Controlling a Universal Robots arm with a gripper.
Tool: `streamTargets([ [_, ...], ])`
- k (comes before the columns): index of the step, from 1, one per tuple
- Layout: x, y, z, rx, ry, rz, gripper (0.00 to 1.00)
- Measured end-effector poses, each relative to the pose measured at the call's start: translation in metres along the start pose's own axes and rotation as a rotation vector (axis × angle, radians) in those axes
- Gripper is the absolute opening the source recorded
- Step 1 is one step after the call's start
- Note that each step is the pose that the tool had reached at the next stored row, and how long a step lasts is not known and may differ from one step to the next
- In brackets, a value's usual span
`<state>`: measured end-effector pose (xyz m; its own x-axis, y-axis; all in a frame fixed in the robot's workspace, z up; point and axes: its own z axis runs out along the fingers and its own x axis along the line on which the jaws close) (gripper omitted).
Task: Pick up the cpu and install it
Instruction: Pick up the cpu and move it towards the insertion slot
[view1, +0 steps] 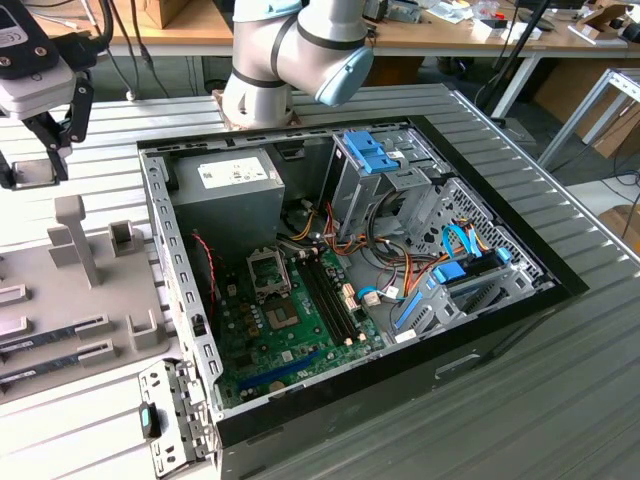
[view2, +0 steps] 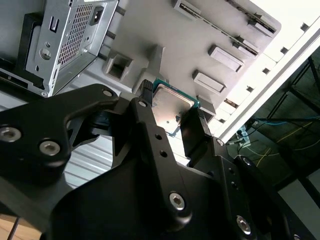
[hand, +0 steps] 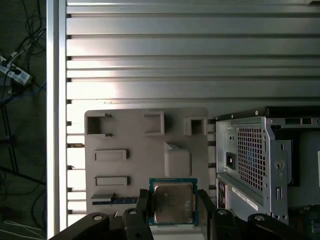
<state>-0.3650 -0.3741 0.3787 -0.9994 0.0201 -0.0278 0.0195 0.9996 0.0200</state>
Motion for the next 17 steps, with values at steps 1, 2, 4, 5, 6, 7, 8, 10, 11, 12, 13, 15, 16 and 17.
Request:
streamTargets([
  [1, -0.0004, 0.0, 0.0, 0.0001, 0.0, 0.0, 0.47],
  [2, -0.0008, 0.0, 0.0, 0.0002, 0.0001, 0.0, 0.47],
  [4, -0.002, 0.0, 0.0001, 0.0004, 0.0, 0.0, 0.47],
  [5, -0.0028, 0.0, 0.0001, 0.0005, 0.0, 0.0, 0.47],
  [6, -0.0034, 0.0001, 0.0001, 0.0006, 0.0, 0.0, 0.47],
  [7, -0.0039, 0.0001, 0.0001, 0.0006, 0.0, 0.0, 0.47],
  [8, -0.0043, 0.0001, 0.0001, 0.0007, 0.0, 0.0, 0.47],
  [10, -0.0058, 0.0001, 0.0002, 0.0008, 0.0, 0.0, 0.47],
  [11, -0.0065, 0.0001, 0.0002, 0.0009, -0.0001, 0.0, 0.47],
  [12, -0.0069, 0.0001, 0.0002, 0.0009, 0.0, 0.0, 0.47],
  [13, -0.0077, 0.0001, 0.0002, 0.001, 0.0, 0.0, 0.47],
  [15, -0.0092, 0.0002, 0.0003, 0.0011, 0.0, 0.0, 0.47],
  [16, -0.0097, 0.0002, 0.0003, 0.0012, 0.0, 0.0, 0.47],
  [17, -0.0103, 0.0002, 0.0003, 0.0012, -0.0001, 0.0, 0.47],
])
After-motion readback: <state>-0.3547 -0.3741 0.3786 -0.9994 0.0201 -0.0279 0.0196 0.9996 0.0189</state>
